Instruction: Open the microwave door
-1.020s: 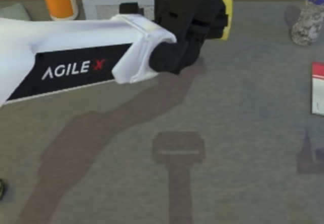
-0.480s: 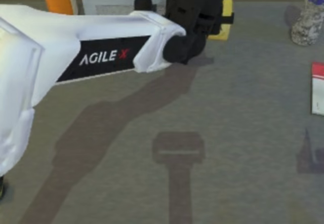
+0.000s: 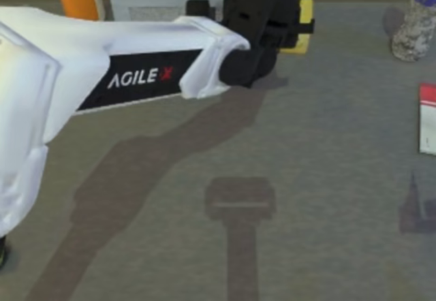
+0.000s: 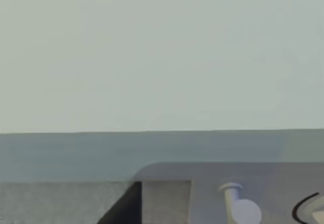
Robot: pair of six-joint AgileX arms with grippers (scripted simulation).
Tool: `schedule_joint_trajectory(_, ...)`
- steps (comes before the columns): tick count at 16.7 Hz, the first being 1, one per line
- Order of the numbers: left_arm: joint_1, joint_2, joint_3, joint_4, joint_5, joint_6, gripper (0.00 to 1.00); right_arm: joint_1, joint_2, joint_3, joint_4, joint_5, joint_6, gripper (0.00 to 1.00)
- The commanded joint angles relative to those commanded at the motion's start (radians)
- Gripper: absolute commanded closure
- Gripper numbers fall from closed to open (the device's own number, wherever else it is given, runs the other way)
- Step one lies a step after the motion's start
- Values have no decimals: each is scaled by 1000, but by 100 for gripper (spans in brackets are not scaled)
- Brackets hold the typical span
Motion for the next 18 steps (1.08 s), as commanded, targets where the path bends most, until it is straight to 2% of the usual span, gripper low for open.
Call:
schedule_joint_trajectory(8,0,0,0,0,0,0,98,0,0,0,0,0,0,0)
schedule_joint_trajectory(16,0,0,0,0,0,0,100,0,0,0,0,0,0,0)
schedule_joint_trajectory(17,-62,-31,-40,-1,0,-1,100,0,0,0,0,0,0,0)
schedule_joint_trajectory(18,-62,-30,-38,-3,1,-1,100,0,0,0,0,0,0,0)
